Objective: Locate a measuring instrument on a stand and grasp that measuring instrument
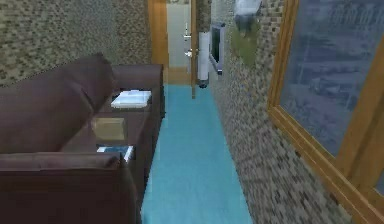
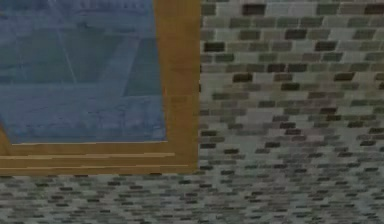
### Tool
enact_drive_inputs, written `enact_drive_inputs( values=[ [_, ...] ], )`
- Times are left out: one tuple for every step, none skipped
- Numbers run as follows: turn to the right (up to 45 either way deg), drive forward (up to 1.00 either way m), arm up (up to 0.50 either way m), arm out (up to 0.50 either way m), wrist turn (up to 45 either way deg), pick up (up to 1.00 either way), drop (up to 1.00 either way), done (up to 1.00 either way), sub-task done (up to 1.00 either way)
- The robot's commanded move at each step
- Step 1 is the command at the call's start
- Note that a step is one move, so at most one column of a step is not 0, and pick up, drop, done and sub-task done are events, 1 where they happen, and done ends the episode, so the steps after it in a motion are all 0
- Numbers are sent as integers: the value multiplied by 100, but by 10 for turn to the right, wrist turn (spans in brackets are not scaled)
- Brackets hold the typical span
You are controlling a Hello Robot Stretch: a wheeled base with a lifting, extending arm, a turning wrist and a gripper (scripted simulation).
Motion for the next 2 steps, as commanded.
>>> enact_drive_inputs(
  values=[
    [0,80,0,0,0,0,0,0,0],
    [0,100,0,0,0,0,0,0,0]
  ],
)
